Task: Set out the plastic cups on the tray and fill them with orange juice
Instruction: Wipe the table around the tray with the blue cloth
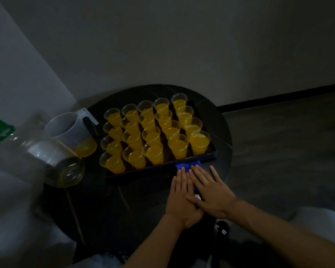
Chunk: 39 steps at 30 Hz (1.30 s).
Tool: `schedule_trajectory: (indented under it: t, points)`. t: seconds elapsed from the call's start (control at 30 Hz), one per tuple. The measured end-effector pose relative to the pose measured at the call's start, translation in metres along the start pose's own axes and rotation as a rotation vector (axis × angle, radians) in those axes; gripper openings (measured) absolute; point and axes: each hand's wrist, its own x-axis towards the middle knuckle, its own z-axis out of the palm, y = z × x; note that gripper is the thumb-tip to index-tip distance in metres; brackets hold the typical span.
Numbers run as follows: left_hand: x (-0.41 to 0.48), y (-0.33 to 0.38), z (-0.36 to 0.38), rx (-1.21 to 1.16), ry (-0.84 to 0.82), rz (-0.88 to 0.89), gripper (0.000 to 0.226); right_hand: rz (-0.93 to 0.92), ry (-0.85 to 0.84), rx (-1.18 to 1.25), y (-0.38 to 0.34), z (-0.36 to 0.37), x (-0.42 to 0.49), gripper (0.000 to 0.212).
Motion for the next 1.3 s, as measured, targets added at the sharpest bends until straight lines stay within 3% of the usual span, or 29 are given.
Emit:
schedule_trajectory:
  t: [0.37, 0.6, 0.77, 1.3]
  points:
    - [0.034, 0.05, 0.005, 0.009, -0.017, 0.027, 0.102, 0.081, -0.022, 0.008, 0.05, -0.012, -0.026, 0.089]
    - [0.028, 0.038, -0.001, 0.078, -0.087, 0.128, 0.108, 0.203, -0.033, 0.05, 0.025, -0.008, -0.036, 0.097]
    - [0.009, 0.023, 0.001, 0.065, -0.039, 0.204, 0.104, 0.268, -0.024, 0.068, -0.002, -0.001, -0.042, 0.106]
    - [-0.027, -0.01, -0.004, 0.059, -0.02, 0.218, 0.103, 0.253, -0.023, 0.075, -0.047, 0.007, -0.036, 0.105]
